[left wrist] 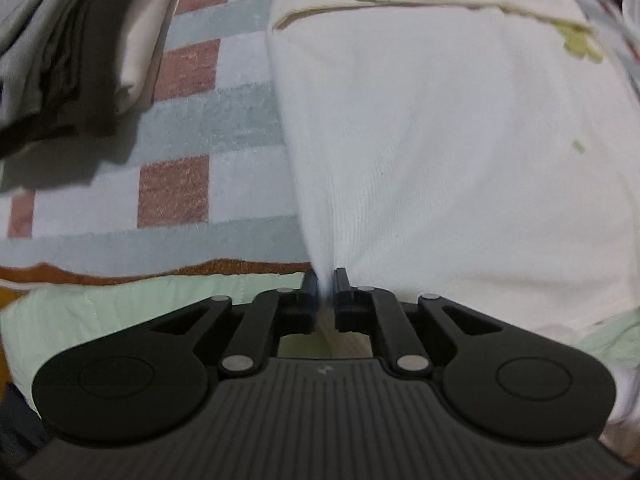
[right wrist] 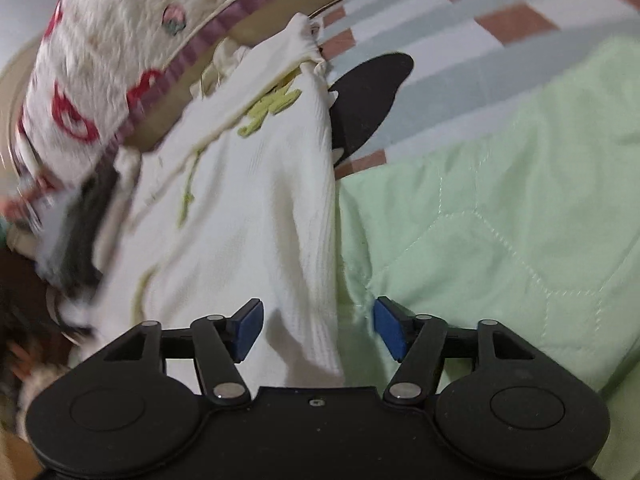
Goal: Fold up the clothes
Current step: 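Move both grippers over the garment's hem to prepare the next fold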
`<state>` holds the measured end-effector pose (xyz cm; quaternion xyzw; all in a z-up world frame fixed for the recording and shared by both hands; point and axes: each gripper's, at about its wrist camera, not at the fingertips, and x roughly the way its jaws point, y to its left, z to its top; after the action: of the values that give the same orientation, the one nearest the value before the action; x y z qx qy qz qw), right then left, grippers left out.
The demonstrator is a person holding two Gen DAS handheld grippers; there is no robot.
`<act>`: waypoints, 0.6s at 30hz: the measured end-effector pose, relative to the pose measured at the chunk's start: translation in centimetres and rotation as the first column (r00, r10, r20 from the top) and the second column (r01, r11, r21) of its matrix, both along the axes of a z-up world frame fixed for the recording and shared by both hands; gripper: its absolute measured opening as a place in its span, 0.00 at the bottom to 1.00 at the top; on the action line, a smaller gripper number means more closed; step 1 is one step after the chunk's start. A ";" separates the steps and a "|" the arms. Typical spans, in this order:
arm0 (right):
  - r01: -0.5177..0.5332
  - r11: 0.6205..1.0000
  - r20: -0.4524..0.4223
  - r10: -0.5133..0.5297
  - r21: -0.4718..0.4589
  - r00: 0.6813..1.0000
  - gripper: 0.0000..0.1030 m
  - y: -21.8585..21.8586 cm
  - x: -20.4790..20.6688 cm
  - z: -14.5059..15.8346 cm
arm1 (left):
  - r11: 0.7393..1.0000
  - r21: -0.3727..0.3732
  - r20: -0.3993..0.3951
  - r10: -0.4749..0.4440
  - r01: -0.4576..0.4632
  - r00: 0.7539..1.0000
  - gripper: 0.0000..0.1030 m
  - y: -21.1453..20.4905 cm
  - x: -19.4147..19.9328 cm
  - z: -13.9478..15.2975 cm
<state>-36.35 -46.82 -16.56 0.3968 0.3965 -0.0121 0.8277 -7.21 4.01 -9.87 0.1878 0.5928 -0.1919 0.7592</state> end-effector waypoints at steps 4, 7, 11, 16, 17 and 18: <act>0.024 0.999 -0.005 -0.023 0.045 1.000 0.69 -0.1 -0.2 -0.4 | 0.997 0.029 0.130 -0.073 0.070 0.989 0.19 -2.7 -1.1 1.8; 0.031 0.999 -0.010 -0.030 0.027 0.999 0.69 0.3 -0.2 -0.5 | 0.975 -0.154 0.168 -0.134 0.160 0.977 0.33 -5.6 -2.4 3.2; 0.028 0.999 0.002 -0.028 0.028 1.000 0.65 0.3 -0.1 -0.1 | 0.881 -0.376 0.210 -0.220 0.287 0.953 0.41 -9.8 -4.3 4.3; -0.011 0.980 0.140 0.039 -0.198 0.989 0.05 1.2 -1.5 4.8 | 0.835 -0.349 0.156 -0.396 0.425 0.905 0.41 -14.2 -7.1 0.6; -0.019 0.964 0.117 0.052 -0.265 0.992 0.05 1.5 -1.7 5.5 | 0.841 -0.319 0.124 -0.421 0.438 0.899 0.41 -14.4 -7.3 -0.4; -0.042 0.966 0.105 0.071 -0.256 0.992 0.05 1.5 -1.8 5.5 | 0.845 -0.289 0.092 -0.444 0.450 0.891 0.41 -14.5 -7.6 -1.4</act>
<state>-38.10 -45.28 -11.07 0.2762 0.3553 -0.0163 0.8929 -14.83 -10.54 -11.26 0.2041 0.4881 -0.4498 0.7196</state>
